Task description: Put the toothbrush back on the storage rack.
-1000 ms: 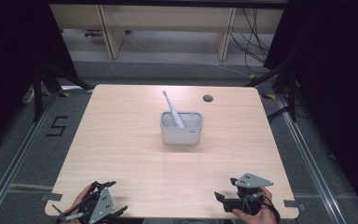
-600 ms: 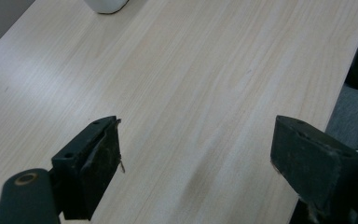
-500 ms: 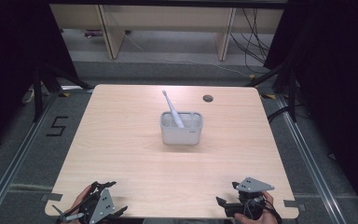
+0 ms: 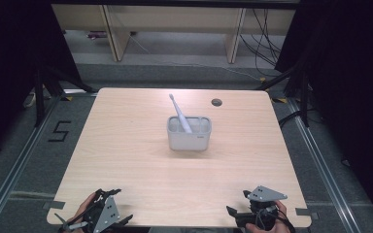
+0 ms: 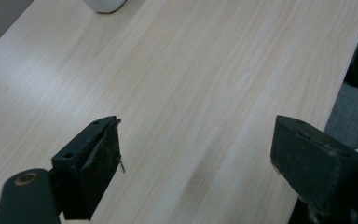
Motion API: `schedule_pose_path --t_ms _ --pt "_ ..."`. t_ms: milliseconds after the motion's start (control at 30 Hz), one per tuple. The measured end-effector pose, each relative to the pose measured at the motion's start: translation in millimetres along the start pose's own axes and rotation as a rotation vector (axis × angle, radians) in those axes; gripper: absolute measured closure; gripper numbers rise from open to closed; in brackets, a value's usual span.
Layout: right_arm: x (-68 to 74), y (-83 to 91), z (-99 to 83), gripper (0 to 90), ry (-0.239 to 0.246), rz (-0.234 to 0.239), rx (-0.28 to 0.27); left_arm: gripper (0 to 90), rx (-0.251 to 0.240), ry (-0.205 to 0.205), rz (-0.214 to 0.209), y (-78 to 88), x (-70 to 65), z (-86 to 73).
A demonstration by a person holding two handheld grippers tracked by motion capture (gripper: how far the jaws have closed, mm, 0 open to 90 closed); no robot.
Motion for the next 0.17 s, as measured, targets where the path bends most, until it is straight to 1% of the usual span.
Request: schedule_pose_path --t_ms 33,67,100,167 --pt "-0.3 0.3 0.1 19.6 0.01 -0.009 -0.002 15.4 0.001 -0.002 0.001 0.0 0.1 0.1" --pt "-0.9 -0.1 0.2 19.6 0.018 -0.005 -0.009 15.4 0.001 -0.002 0.001 0.0 0.1 0.1" --pt "-0.7 0.1 0.0 19.6 0.013 -0.006 -0.005 15.4 -0.002 0.0 -0.005 0.4 -0.2 0.2" --pt "-1.7 -0.4 -0.3 19.5 0.02 -0.012 -0.003 15.4 -0.003 -0.001 -0.004 0.7 -0.2 0.1"
Point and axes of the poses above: each handheld gripper's, and its own axes: y roughly backward along the jaws, z roughly out of its top, x roughly to its left, the point moved 1 cm from there along -y, roughly forward along the jaws, and after that the axes turned 2 degrees about -y, right-handed, at the moved point
